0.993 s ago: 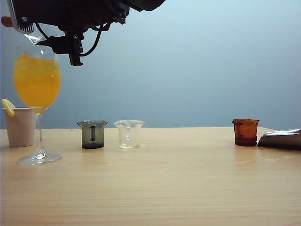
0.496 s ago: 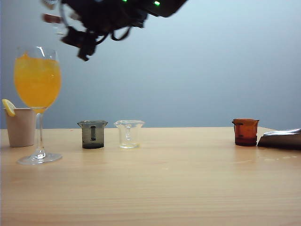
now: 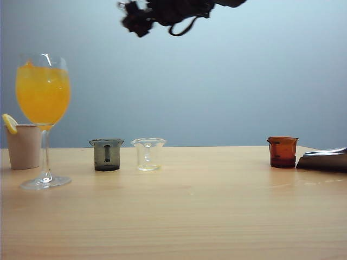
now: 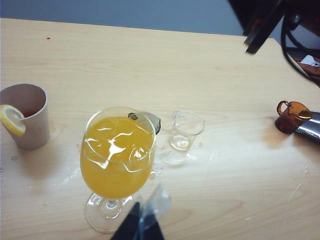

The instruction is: Pick up the third measuring cup from the left, pour the pineapple juice inside into the goblet, and finally put the measuring cup back in its original place.

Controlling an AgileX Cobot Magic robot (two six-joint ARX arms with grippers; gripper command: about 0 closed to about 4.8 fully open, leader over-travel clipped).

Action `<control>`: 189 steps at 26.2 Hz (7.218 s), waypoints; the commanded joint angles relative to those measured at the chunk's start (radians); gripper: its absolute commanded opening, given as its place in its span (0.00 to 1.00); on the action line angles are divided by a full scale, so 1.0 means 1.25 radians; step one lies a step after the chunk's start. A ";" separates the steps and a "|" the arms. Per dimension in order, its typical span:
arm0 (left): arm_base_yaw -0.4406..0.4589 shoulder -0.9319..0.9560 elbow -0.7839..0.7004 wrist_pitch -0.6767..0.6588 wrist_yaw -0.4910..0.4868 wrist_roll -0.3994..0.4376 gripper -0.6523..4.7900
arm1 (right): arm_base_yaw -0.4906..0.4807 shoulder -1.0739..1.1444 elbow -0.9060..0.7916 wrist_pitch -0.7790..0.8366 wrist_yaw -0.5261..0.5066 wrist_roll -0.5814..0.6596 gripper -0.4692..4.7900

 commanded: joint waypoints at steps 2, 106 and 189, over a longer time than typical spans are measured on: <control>0.000 -0.001 0.007 0.005 0.005 0.001 0.11 | -0.036 -0.009 0.004 0.017 0.024 0.130 0.09; 0.000 0.005 0.007 0.011 0.006 0.000 0.11 | -0.087 0.059 -0.522 0.125 0.138 0.510 1.00; 0.297 -0.482 -0.683 0.531 0.021 0.190 0.11 | -0.082 -1.050 -0.845 -0.514 0.196 0.438 0.08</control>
